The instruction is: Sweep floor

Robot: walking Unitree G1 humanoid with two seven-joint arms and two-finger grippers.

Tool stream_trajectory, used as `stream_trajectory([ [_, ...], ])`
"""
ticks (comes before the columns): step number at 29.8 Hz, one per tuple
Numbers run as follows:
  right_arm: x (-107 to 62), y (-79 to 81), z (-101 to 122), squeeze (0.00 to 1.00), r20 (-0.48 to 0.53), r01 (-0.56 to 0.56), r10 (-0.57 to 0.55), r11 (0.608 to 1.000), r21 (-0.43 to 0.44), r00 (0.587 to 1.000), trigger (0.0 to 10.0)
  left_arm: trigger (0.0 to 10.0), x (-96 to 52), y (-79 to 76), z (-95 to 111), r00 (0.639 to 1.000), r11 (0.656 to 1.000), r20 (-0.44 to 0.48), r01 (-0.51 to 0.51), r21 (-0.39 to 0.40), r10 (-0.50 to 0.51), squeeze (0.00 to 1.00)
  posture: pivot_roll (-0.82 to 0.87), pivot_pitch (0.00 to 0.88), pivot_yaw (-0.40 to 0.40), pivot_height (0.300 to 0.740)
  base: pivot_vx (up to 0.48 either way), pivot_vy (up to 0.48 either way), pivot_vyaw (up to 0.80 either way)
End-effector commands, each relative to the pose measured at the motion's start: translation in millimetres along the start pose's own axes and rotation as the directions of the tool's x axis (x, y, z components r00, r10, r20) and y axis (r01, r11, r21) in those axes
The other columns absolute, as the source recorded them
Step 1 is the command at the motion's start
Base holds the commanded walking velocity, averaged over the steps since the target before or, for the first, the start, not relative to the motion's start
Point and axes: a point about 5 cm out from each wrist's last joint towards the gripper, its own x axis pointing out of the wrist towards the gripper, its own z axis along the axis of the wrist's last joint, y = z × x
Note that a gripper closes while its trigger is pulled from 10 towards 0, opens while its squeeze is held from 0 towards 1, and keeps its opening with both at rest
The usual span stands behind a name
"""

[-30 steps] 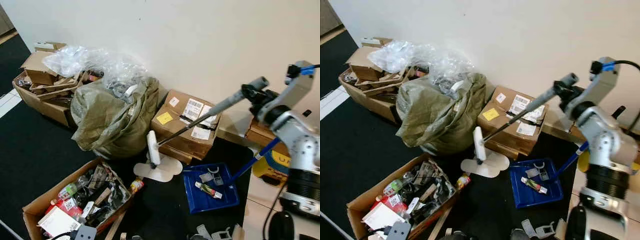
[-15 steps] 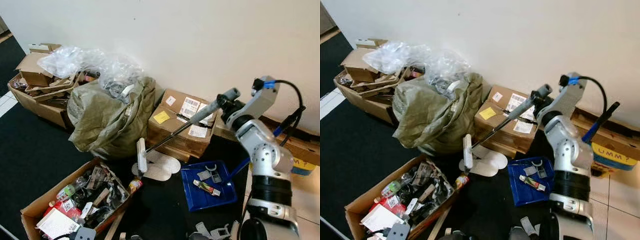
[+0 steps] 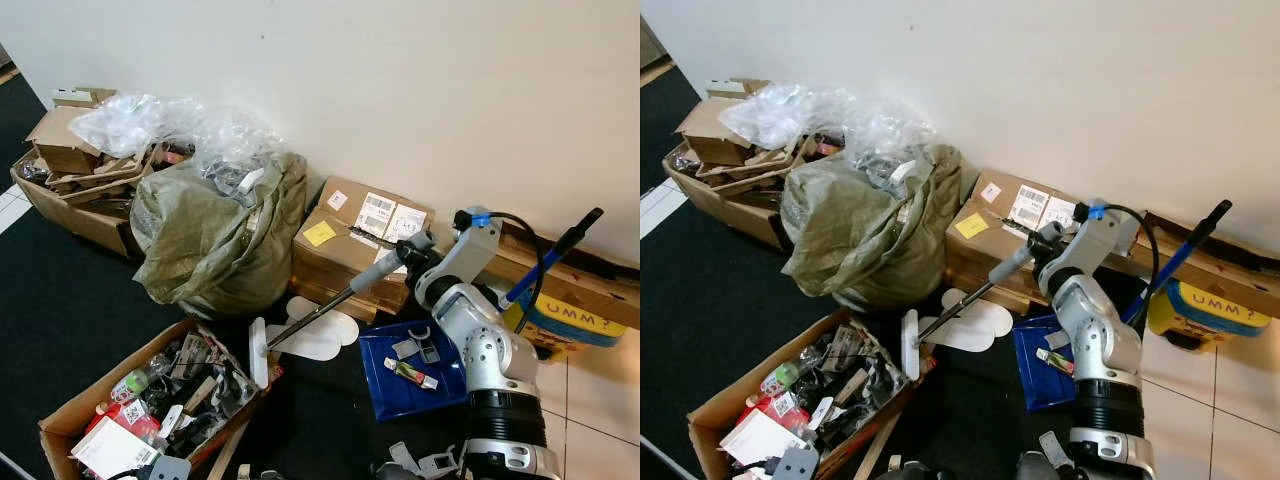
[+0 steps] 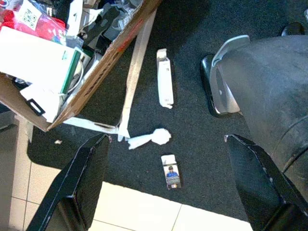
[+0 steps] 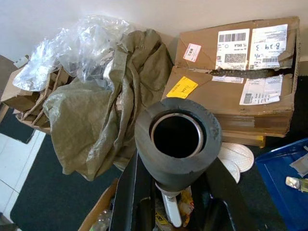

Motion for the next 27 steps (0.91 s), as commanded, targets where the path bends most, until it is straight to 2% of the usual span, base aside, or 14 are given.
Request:
stream_trajectory([
  [1,-0.1,0.4,-10.4,0.00,-0.038,-0.002,0.002,1.000,-0.006,0.999,10.0,10.0,-4.5,1.7,-11.4,0.999,1.000,-0.040,-0.004,-0.009,0.003,0.00,-0.03,0.268,0.034,0.740,0.000,0.000,0.00],
  [6,-5.4,-17.9,-33.2,0.00,-0.186,0.091,-0.111,0.989,-0.115,0.976,10.0,10.0,-4.3,1.8,-11.5,0.999,1.000,-0.044,-0.002,-0.008,0.002,0.00,-0.03,0.257,0.032,0.740,0.000,0.000,0.00],
  [7,-5.4,-17.9,-33.2,0.00,-0.186,0.091,-0.111,0.989,-0.115,0.976,10.0,10.0,-4.3,1.8,-11.5,0.999,1.000,-0.044,-0.002,-0.008,0.002,0.00,-0.03,0.257,0.032,0.740,0.000,0.000,0.00],
  [9,-11.4,-25.1,-43.3,0.00,-0.294,0.073,-0.122,0.983,-0.171,0.948,10.0,10.0,-4.1,1.8,-11.3,0.999,1.000,-0.047,0.000,-0.006,0.000,0.00,-0.04,0.253,0.034,0.740,0.000,0.000,0.00],
  [10,-11.4,-25.1,-43.3,0.00,-0.294,0.073,-0.122,0.983,-0.171,0.948,10.0,10.0,-4.1,1.8,-11.3,0.999,1.000,-0.047,0.000,-0.006,0.000,0.00,-0.04,0.253,0.034,0.740,0.000,0.000,0.00],
  [12,-16.9,-32.8,-45.2,0.00,-0.368,0.044,-0.120,0.977,-0.208,0.922,10.0,10.0,-3.8,1.5,-10.8,0.999,1.000,-0.048,0.002,-0.005,-0.002,0.00,-0.04,0.247,0.031,0.740,0.000,0.000,0.00],
  [14,-16.9,-32.8,-45.2,0.00,-0.368,0.044,-0.120,0.977,-0.208,0.922,10.0,10.0,-3.8,1.5,-10.8,0.999,1.000,-0.048,0.002,-0.005,-0.002,0.00,-0.04,0.247,0.031,0.740,0.000,0.000,0.00],
  [16,-18.5,-38.8,-38.8,0.00,-0.379,0.035,-0.128,0.970,-0.241,0.917,10.0,10.0,-3.6,1.3,-10.5,0.999,1.000,-0.047,0.003,-0.004,-0.003,0.00,-0.04,0.245,0.030,0.740,0.000,0.000,0.00],
  [19,-23.0,-61.2,1.9,0.00,-0.374,0.014,-0.158,0.932,-0.361,0.914,10.0,10.0,-2.8,0.8,-9.2,0.999,1.000,-0.046,0.002,-0.003,-0.002,0.00,-0.05,0.232,0.025,0.740,0.000,0.000,0.00],
  [21,-23.0,-61.2,1.9,0.00,-0.374,0.014,-0.158,0.932,-0.361,0.914,10.0,10.0,-2.8,0.8,-9.2,0.999,1.000,-0.046,0.002,-0.003,-0.002,0.00,-0.05,0.232,0.025,0.740,0.000,0.000,0.00],
  [22,-25.5,-66.6,12.1,0.00,-0.381,0.001,-0.164,0.919,-0.395,0.910,10.0,10.0,-2.6,0.7,-8.8,0.999,1.000,-0.045,0.002,-0.004,-0.002,0.00,-0.05,0.232,0.023,0.740,0.000,0.000,0.00],
  [23,-25.5,-66.6,12.1,0.00,-0.381,0.001,-0.164,0.919,-0.395,0.910,10.0,10.0,-2.6,0.7,-8.8,0.999,1.000,-0.045,0.002,-0.004,-0.002,0.00,-0.05,0.232,0.023,0.740,0.000,0.000,0.00],
  [25,-31.8,-82.5,27.3,0.00,-0.380,0.038,-0.235,0.888,-0.459,0.895,10.0,10.0,-2.0,0.1,-7.9,0.999,1.000,-0.045,0.003,-0.007,-0.003,0.00,-0.07,0.232,0.012,0.740,0.000,0.000,0.00],
  [27,-34.6,-88.6,31.6,0.00,-0.378,0.063,-0.271,0.876,-0.479,0.885,10.0,10.0,-1.8,-0.1,-7.7,0.999,1.000,-0.045,0.004,-0.009,-0.004,0.00,-0.07,0.232,0.012,0.740,0.000,0.000,0.00],
])
